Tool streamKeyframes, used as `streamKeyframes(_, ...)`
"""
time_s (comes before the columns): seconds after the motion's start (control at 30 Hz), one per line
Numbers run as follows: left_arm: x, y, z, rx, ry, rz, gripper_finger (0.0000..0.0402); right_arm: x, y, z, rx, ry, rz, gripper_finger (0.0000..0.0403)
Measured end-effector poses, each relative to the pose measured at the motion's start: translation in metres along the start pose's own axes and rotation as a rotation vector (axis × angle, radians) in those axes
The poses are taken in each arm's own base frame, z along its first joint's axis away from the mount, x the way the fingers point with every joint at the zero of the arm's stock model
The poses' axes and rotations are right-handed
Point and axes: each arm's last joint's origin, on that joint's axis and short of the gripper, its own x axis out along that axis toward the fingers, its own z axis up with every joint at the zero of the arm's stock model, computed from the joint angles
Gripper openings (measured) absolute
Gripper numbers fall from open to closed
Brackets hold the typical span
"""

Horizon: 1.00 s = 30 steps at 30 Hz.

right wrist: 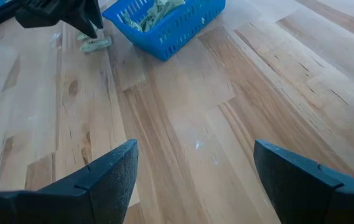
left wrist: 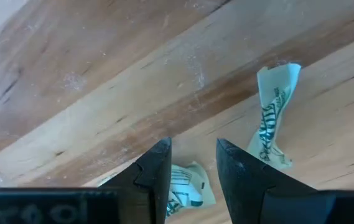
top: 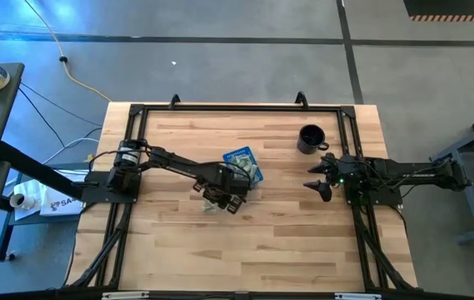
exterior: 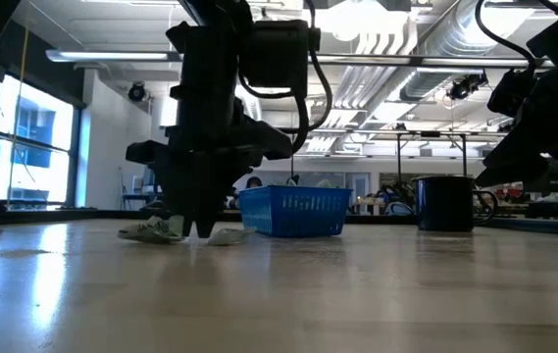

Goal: Pick and place Stevia / Truvia into bins
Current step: Put the stevia packet into the basket

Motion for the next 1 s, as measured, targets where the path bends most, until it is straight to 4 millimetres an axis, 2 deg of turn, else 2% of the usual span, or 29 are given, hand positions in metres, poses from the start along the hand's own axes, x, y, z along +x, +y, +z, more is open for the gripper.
streamKeyframes(0.37,0.0,-0.002,0.001,0.064,-0.001,-0.02,0.0161,-0.002,0.001,0.0,-0.004,-0.011,0.012,0.0307)
streamKeyframes(0.73,0.0,-0.002,0.001,0.062,-0.005,-0.025,0.0161,-0.025,0.005,0.007,0.0,-0.242,0.152,0.0307)
streamKeyframes(1.0,-0.001,-0.004,0.002,0.055,-0.017,-0.039,0.0161,-0.026,0.008,0.008,-0.008,-0.263,0.183,0.0307)
